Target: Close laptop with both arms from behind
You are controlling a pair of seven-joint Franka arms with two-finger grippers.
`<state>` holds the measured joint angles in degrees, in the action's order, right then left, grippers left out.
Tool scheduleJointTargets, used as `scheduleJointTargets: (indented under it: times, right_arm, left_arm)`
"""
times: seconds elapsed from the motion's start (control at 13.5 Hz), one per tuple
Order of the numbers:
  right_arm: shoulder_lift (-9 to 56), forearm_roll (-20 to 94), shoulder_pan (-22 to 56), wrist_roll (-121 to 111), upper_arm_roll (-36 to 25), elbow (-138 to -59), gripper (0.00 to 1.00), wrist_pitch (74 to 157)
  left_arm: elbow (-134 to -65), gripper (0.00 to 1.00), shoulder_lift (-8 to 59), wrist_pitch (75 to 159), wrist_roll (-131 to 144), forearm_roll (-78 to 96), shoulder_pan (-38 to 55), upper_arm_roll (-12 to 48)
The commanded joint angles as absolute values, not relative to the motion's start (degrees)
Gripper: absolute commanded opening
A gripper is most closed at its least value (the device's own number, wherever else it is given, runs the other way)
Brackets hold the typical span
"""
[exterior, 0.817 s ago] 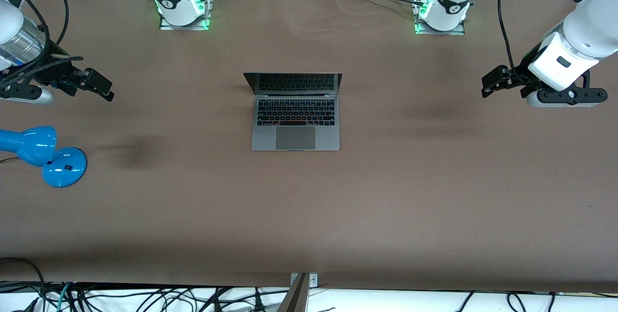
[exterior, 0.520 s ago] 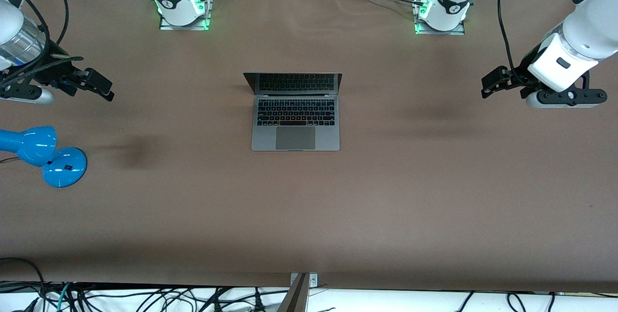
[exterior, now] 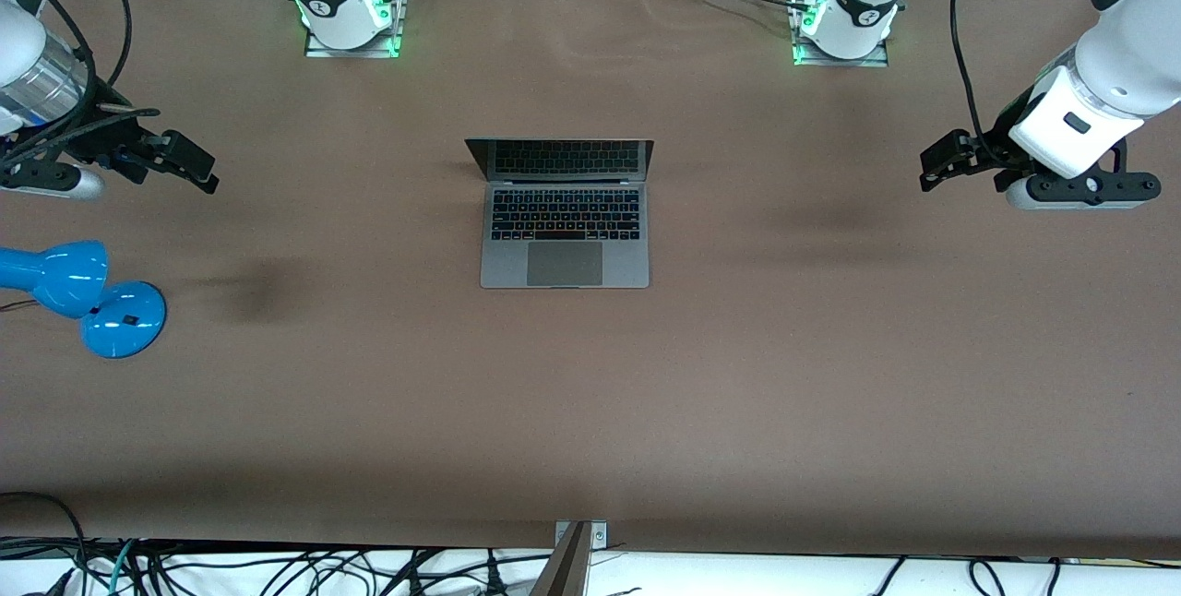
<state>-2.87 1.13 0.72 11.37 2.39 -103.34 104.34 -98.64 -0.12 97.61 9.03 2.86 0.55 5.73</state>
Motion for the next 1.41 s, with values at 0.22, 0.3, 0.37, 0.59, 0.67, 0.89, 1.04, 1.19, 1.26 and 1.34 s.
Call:
scheduleJointTargets:
  times: [0.22, 0.3, 0.37, 0.59, 0.67, 0.89, 1.04, 1.19, 1.26, 1.34]
  right_arm:
    - [-3.3, 1.1, -0.1, 11.6, 3.3, -103.4, 1.00, 103.9]
    - [-3.3, 1.1, -0.1, 11.6, 3.3, -103.4, 1.00, 103.9]
    - [-3.3, 1.1, -0.1, 11.6, 3.3, -103.4, 1.00, 103.9]
    - [-3.3, 1.1, -0.1, 11.5, 3.3, -103.4, 1.00, 103.9]
    - [-3.2, 1.1, -0.1, 11.4, 3.3, -103.4, 1.00, 103.9]
    - [-2.6, 1.1, -0.1, 11.4, 3.4, -104.0, 1.00, 103.6]
    - [-2.1, 1.2, 0.3, 12.0, 4.3, -104.0, 1.00, 102.2]
    - [-1.8, 1.2, 0.4, 12.1, 6.4, -104.0, 1.00, 101.9]
    - [-1.5, 1.4, 0.4, 12.2, 7.8, -104.0, 1.00, 101.9]
    - [-1.4, 1.6, 0.4, 12.2, 9.4, -104.0, 1.00, 101.9]
  left_arm:
    - [-98.4, 1.00, -0.2, 97.0, 7.8, 4.1, 0.6, 5.9]
    - [-98.7, 1.00, -0.3, 96.9, 7.8, 4.1, 0.9, 6.0]
    - [-98.7, 1.00, -0.4, 96.6, 7.9, 4.1, 0.9, 6.2]
    - [-99.2, 0.99, -1.1, 96.0, 9.9, 4.1, 0.9, 8.5]
    - [-99.1, 0.99, -1.1, 95.5, 10.8, 4.1, 0.9, 9.7]
    - [-99.1, 0.94, -1.2, 95.5, 15.7, 6.3, 0.9, 12.9]
    - [-99.0, 0.91, -0.7, 95.5, 21.4, 9.2, 1.1, 14.4]
    - [-99.1, 0.91, -0.4, 95.5, 25.1, 9.7, 1.2, 17.3]
    - [-99.2, 0.91, -0.4, 95.0, 27.7, 9.7, 1.1, 19.8]
    - [-99.2, 0.91, -0.4, 94.8, 31.0, 9.7, 1.2, 22.0]
